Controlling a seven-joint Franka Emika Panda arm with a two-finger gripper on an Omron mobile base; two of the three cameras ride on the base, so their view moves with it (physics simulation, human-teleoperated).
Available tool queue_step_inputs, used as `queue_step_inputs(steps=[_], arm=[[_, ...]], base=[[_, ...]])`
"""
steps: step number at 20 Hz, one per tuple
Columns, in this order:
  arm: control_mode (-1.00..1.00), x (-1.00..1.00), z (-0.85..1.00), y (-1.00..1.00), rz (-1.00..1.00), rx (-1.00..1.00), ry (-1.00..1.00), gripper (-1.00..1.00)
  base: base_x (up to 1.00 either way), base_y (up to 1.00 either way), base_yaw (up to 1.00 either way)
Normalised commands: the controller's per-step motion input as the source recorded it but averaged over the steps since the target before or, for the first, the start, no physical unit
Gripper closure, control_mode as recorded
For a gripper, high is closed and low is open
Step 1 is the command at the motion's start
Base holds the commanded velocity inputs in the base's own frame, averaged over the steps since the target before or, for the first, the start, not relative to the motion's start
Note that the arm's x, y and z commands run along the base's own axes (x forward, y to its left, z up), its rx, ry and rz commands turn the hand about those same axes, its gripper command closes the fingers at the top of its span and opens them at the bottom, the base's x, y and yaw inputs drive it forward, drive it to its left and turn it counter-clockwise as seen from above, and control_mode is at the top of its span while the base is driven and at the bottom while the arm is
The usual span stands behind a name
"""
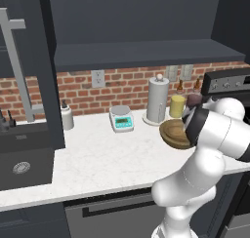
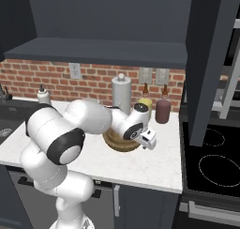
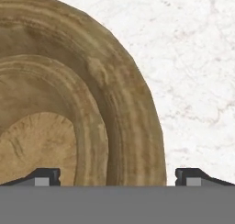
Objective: Pick up the bowls on the counter and stack them on top of one another in the open cabinet. Place the smaller bowl on top of the larger bowl.
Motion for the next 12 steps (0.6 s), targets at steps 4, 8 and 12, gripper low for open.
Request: queue_step_inputs(steps=[4,8,12], arm=[[-1.0,0.0,-0.15,0.03,0.0,0.0,0.0,-1.0],[-1.0,0.0,0.0,0.0,0.0,0.0,0.01,1.0],[-1.0,0.0,0.0,0.0,0.0,0.0,0.0,1.0]], base=[[0.0,0.0,0.0],[0.0,0.0,0.0],[0.0,0.0,0.0]])
